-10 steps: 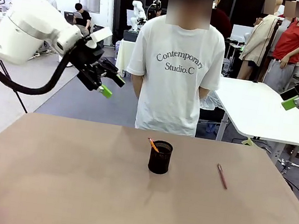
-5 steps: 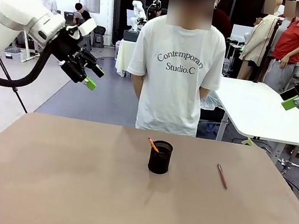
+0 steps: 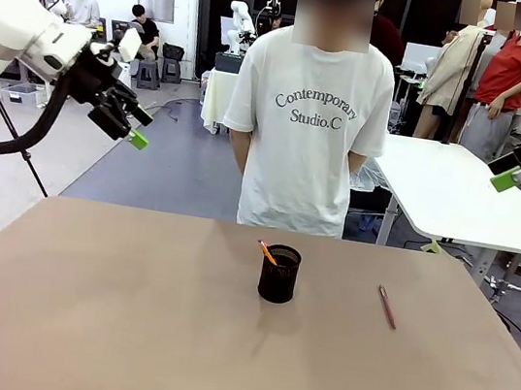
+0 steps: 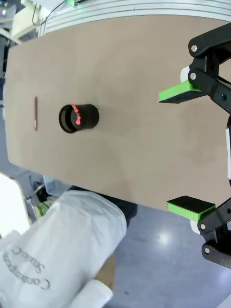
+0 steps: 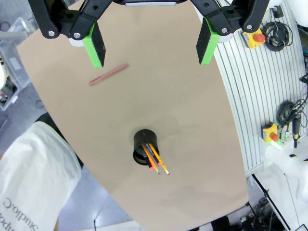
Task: Place the pens into the pen holder.
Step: Pick up a writing instrument from the table and place it into the Pen holder.
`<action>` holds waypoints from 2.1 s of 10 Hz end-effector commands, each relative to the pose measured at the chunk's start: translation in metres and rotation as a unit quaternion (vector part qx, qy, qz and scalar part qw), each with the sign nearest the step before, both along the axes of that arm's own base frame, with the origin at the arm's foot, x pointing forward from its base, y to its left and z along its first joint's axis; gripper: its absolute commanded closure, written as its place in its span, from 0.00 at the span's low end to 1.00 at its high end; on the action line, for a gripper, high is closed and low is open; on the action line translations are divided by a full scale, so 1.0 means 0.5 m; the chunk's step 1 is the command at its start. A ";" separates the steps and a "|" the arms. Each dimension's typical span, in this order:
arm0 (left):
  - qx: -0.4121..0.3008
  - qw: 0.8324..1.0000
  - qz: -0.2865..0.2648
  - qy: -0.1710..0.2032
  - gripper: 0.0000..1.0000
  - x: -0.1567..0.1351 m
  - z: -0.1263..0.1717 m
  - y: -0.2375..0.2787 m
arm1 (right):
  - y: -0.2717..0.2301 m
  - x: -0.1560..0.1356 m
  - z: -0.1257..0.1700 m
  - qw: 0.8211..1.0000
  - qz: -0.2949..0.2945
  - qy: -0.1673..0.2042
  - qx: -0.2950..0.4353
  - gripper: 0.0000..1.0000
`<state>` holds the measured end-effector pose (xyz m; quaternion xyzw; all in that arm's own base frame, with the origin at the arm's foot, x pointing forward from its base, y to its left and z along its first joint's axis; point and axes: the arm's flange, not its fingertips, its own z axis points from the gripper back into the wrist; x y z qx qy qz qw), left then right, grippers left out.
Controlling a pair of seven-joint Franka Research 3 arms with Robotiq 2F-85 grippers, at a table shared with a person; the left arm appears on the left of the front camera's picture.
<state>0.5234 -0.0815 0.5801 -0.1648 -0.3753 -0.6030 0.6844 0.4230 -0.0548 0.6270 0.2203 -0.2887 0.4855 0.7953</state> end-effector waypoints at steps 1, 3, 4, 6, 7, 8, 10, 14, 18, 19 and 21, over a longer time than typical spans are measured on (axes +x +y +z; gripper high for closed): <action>-0.008 1.000 0.028 -0.003 0.00 -0.031 -0.001 0.008 | 0.002 -0.001 0.006 1.000 0.002 -0.001 0.000 0.00; -0.016 1.000 0.024 0.004 0.00 -0.030 -0.011 0.019 | 0.002 -0.001 0.006 1.000 0.002 -0.001 0.000 0.00; -0.020 1.000 0.008 0.021 0.00 -0.020 -0.024 0.018 | 0.002 -0.001 0.006 1.000 0.002 -0.001 0.000 0.00; -0.004 1.000 0.022 0.000 0.00 -0.019 -0.004 0.022 | 0.002 -0.001 0.006 1.000 0.002 -0.001 0.000 0.00; -0.004 1.000 0.022 0.000 0.00 -0.019 -0.004 0.022 | 0.002 -0.001 0.006 1.000 0.002 -0.001 0.000 0.00; -0.004 1.000 0.022 0.000 0.00 -0.019 -0.004 0.022 | 0.002 -0.001 0.006 1.000 0.002 -0.001 0.000 0.00; -0.004 1.000 0.022 0.000 0.00 -0.019 -0.004 0.022 | 0.002 -0.001 0.006 1.000 0.002 -0.001 0.000 0.00; -0.004 1.000 0.022 0.000 0.00 -0.019 -0.004 0.022 | 0.002 -0.001 0.006 1.000 0.002 -0.001 0.000 0.00; -0.004 1.000 0.022 0.000 0.00 -0.019 -0.004 0.022 | 0.002 -0.001 0.006 1.000 0.002 -0.001 0.000 0.00; -0.004 1.000 0.022 0.000 0.00 -0.019 -0.004 0.022 | 0.002 -0.001 0.006 1.000 0.002 -0.001 0.000 0.00; -0.004 1.000 0.022 0.000 0.00 -0.019 -0.004 0.022 | 0.000 0.000 0.000 1.000 0.000 0.000 0.000 0.00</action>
